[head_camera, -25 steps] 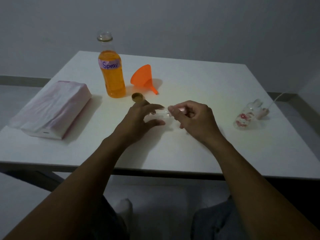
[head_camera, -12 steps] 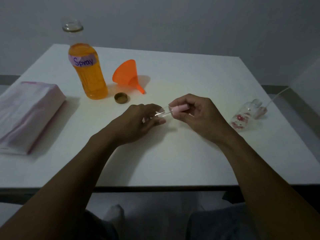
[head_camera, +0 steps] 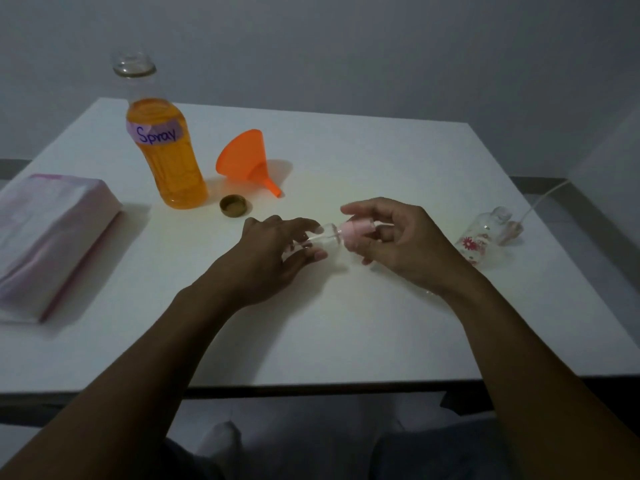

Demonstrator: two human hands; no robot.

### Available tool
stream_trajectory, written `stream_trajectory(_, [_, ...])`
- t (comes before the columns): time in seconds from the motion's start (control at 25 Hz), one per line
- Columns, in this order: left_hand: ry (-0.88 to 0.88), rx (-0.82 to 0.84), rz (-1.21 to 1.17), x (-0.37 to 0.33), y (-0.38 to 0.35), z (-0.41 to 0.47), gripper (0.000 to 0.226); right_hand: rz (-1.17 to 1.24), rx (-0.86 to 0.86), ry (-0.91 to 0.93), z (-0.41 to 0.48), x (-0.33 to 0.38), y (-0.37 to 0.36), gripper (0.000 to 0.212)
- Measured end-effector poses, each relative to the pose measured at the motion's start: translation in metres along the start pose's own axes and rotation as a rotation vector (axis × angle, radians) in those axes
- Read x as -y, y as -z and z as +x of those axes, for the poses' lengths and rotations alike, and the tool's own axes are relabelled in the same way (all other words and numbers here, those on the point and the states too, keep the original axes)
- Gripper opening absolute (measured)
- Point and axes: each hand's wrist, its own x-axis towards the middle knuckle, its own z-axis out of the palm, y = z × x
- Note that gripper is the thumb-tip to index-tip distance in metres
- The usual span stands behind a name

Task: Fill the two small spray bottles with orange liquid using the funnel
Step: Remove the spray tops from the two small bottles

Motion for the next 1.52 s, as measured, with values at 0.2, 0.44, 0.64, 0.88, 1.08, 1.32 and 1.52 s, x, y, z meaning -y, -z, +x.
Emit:
stream_trajectory(0.2, [-0.040,0.014,0.032,-0.006,-0.004,0.000,0.059,-0.070,-0.054,-0.159,0.002,-0.002,-0.001,0.036])
stream_trajectory(0.44, [-0.046,0.020,0.082,-0.005,-0.003,0.003,0.055,-0.006,0.024,-0.093,-0.004,0.000,0.004,0.052])
stream_trajectory(0.64, [-0.085,0.041,0.109,0.000,-0.007,0.004,0.060,-0.198,-0.038,-0.179,-0.001,0.003,0.001,0.037])
stream_trajectory(0.88, [-0.099,0.029,0.064,0.000,-0.002,0.002,0.054,-0.509,-0.059,0.235,-0.002,-0.008,0.011,0.026])
stream_trajectory(1.08, [-0.029,0.018,-0.091,0.008,0.005,0.001,0.050,-0.836,-0.377,0.569,-0.002,-0.007,0.028,0.022])
stream_trajectory(1.32, [0.093,-0.108,-0.324,0.008,0.009,0.007,0.048,-0.646,-0.716,0.387,-0.014,0.004,0.034,0.024])
stream_trajectory(1.52, [0.020,-0.117,-0.318,-0.015,-0.015,0.006,0.035,-0.304,-0.572,0.075,-0.007,-0.015,0.012,0.021])
